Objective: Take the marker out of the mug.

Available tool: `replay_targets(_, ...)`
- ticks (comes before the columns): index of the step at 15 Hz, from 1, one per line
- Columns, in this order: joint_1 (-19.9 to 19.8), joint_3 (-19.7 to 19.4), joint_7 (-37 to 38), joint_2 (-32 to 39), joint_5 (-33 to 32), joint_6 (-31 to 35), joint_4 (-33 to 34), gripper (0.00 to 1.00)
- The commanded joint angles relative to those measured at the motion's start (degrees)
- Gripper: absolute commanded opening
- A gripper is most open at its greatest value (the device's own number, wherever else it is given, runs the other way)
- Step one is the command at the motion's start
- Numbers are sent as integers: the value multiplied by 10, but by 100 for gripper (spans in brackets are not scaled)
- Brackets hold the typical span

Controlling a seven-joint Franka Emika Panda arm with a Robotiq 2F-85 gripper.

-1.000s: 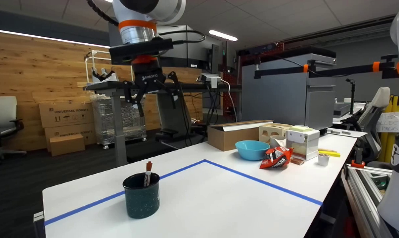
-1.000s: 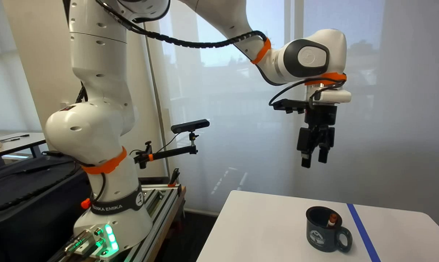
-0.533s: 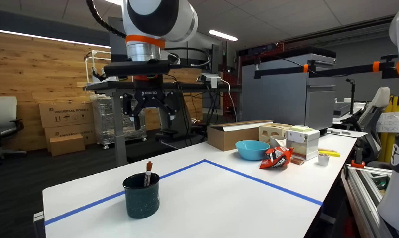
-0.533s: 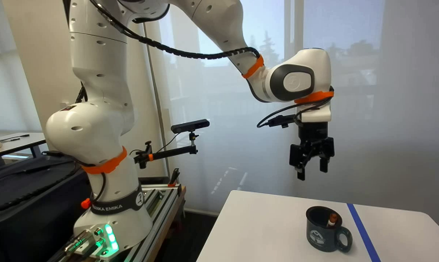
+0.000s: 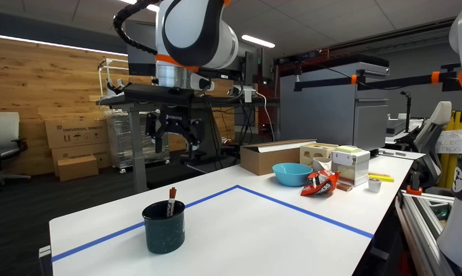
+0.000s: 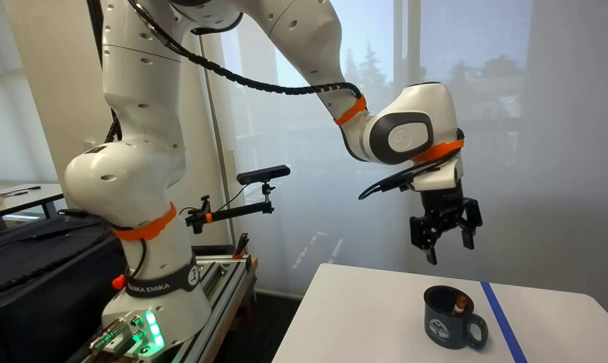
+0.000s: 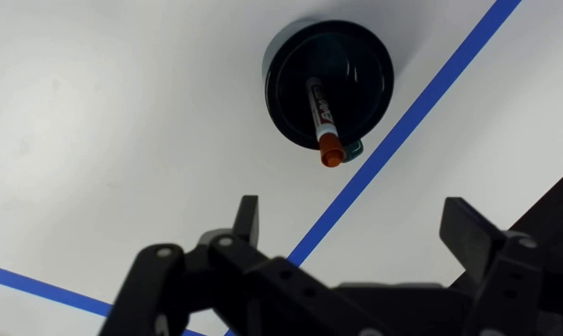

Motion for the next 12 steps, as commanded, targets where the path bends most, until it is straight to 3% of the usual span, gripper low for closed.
replay_targets(1,22,-24,29,29,-10,13,16,100)
replay_targets(12,43,-45,22,131,19,-8,90,100)
